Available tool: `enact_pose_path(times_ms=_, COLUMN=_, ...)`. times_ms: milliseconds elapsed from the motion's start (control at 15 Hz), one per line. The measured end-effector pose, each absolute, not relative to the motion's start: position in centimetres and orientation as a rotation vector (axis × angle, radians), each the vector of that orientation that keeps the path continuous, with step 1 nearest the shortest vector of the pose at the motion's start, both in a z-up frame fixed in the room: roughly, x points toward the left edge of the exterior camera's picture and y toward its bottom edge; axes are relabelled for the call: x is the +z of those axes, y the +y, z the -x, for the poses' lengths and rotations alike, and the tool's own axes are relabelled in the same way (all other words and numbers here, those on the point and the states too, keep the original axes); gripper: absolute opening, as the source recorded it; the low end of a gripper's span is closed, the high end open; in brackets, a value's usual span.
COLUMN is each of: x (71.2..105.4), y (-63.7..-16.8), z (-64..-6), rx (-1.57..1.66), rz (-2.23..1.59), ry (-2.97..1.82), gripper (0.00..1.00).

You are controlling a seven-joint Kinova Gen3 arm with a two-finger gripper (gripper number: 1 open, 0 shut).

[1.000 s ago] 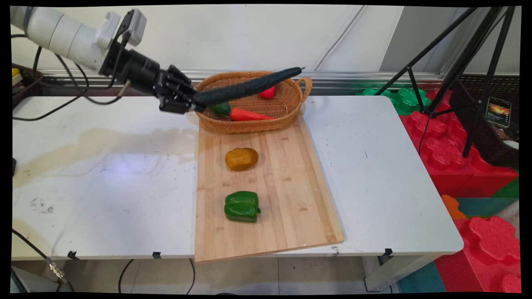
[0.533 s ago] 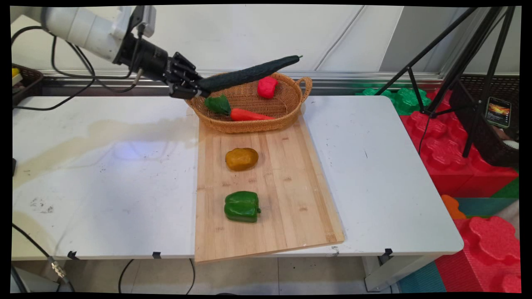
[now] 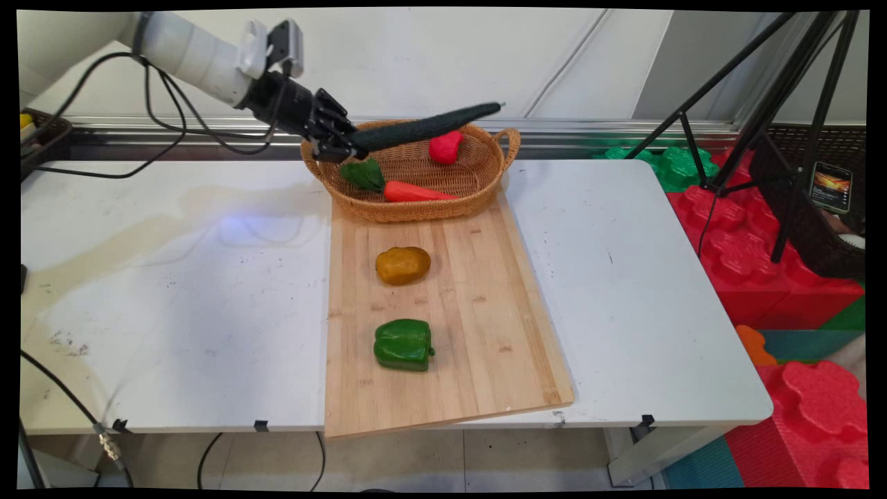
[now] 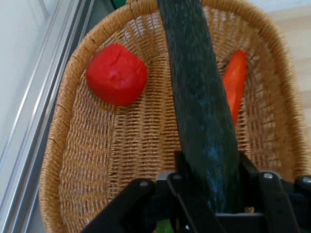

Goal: Place the picked object in the vegetable basket

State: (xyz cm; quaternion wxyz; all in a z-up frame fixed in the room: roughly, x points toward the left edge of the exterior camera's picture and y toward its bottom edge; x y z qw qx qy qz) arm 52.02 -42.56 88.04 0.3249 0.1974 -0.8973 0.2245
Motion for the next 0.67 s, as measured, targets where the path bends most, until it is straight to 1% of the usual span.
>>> enact_pose_path(times_ms=333, x=85.9, y=-44.9, z=-51.0, rx=0.576, rz=-0.491, ry=-2.399, gripper=0.00)
enact_pose_path(times_ms=400, x=85.6, y=-45.3, z=-50.8, rx=0.574, rz=-0.489, ry=-2.402, gripper=1.00)
enact_pose_path(times_ms=667, x=85.2, y=-46.1, z=-50.5, rx=0.570, rz=-0.496, ry=-2.396, gripper=1.00)
